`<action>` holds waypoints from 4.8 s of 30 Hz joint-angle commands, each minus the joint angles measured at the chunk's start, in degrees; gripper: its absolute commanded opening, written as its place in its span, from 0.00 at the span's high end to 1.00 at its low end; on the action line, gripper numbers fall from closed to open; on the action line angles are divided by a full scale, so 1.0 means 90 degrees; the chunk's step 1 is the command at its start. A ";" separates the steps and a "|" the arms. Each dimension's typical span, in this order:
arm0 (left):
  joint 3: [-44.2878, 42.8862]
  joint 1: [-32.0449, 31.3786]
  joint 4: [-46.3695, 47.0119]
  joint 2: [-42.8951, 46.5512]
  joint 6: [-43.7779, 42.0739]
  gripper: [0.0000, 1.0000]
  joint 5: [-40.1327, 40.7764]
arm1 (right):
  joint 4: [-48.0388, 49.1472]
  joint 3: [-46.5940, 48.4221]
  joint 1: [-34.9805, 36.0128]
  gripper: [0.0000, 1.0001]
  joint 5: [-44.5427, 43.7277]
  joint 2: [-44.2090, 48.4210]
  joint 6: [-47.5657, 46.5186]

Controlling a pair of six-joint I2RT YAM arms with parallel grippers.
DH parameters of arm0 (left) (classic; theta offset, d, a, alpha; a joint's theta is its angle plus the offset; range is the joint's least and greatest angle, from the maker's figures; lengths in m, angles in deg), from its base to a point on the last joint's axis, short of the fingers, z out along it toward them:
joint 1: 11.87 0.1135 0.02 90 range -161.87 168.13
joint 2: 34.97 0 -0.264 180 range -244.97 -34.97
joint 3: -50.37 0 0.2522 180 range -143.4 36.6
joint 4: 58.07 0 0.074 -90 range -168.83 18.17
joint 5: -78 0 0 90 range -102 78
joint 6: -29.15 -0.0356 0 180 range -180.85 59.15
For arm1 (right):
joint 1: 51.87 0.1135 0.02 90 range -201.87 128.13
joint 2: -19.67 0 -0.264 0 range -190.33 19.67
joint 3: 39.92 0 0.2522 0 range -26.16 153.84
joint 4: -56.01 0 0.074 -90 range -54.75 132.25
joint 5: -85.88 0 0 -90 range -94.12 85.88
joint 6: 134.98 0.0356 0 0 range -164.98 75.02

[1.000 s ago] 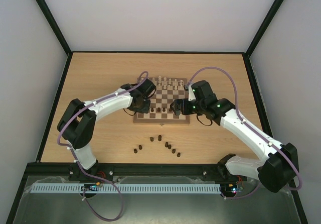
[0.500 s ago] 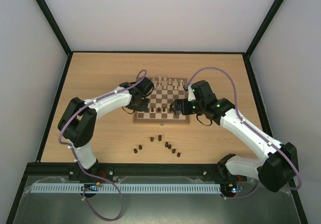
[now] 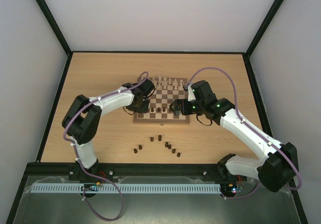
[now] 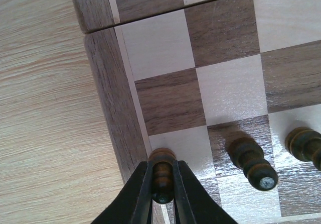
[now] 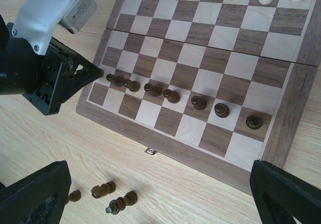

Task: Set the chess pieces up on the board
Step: Place the chess piece on the chessboard, then pick up the chess piece at the center of the board.

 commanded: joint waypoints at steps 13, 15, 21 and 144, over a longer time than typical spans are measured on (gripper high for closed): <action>-0.0282 0.0019 -0.0042 -0.0209 -0.0069 0.92 -0.0158 | -0.0013 -0.0059 -0.0004 0.01 0.0105 0.0108 -0.0030; -0.0272 0.0020 -0.0041 -0.0192 -0.0069 0.88 -0.0145 | -0.0005 -0.0060 -0.0004 0.01 0.0113 0.0109 -0.0031; -0.0270 0.0002 -0.0062 -0.0111 -0.0055 0.82 -0.0126 | 0.0004 -0.0061 -0.0004 0.02 0.0130 0.0102 -0.0030; 0.2131 -0.0692 0.0559 0.5837 0.0760 0.01 -0.0493 | -0.0423 -0.1771 0.0006 0.02 0.0118 0.3989 0.1822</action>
